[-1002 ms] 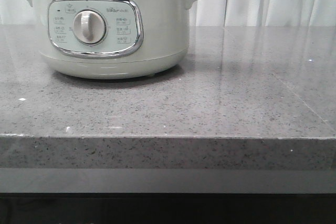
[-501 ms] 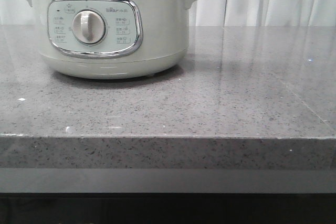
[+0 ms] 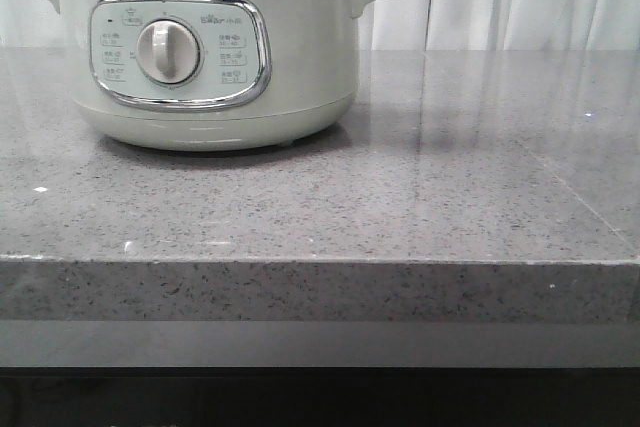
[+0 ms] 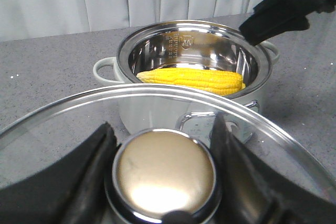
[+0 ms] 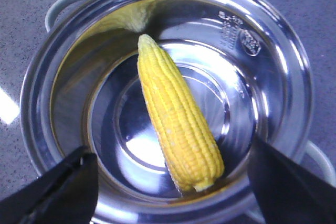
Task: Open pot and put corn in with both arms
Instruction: 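Lower the corn into the pot and open the right gripper, then lower the glass lid onto the pot with the left gripper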
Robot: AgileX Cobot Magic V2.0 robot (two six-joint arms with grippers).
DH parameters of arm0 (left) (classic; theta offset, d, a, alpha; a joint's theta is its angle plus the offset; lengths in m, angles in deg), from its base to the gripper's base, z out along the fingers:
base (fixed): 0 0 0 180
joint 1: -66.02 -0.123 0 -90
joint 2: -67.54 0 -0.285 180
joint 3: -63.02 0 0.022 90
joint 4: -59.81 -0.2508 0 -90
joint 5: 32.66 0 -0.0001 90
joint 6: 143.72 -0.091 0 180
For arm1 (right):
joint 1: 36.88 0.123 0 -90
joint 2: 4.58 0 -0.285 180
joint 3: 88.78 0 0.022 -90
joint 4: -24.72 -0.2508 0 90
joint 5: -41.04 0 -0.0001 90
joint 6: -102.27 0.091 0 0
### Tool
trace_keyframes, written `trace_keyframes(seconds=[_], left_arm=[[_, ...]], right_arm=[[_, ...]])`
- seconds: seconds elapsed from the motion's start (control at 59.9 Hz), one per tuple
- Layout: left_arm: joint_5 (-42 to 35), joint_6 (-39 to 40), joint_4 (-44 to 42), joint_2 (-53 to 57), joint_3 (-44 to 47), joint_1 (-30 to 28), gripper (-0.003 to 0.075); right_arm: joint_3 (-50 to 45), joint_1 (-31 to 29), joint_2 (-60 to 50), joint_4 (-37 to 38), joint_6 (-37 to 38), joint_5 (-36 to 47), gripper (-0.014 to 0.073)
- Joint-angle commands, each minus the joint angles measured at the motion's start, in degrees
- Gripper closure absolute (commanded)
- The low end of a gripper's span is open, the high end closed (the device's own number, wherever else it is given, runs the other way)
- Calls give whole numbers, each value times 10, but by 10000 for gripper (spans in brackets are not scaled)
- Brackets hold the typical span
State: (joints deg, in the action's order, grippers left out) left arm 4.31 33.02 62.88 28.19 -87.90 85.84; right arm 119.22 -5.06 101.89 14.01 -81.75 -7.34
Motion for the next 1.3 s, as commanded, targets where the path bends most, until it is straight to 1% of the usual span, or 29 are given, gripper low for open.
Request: trace_keyframes(seconds=[0.0,0.15,0.284,0.518,0.718,0.835,0.969,1.169,1.286], left_arm=[[-82,5,6,0,-22,-2,499],[-82,5,6,0,-22,-2,499],[-82,5,6,0,-22,-2,499],[-82,5,6,0,-22,-2,499],[-82,5,6,0,-22,-2,499],[-82,5,6,0,-22,-2,499],[-82,5,6,0,-22,-2,499],[-82,5,6,0,-22,-2,499],[-86,5,6,0,-22,-2,499]], right_arm=[[-55,-1,-88,16,-5,73,-8],[-192,-1,-192,32,-5,121,-8],[-294,-1,-276,41,-5,150,-8],[-430,-1,-402,41,-5,185,-8],[-527,-1,-501,41,-5,200,-8],[-576,-1,-555,41,-4,203,-8],[-612,-1,-603,41,-4,218,-8],[-621,-1,-630,41,-4,237,-8],[-621,-1,-630,41,-4,223,-8]])
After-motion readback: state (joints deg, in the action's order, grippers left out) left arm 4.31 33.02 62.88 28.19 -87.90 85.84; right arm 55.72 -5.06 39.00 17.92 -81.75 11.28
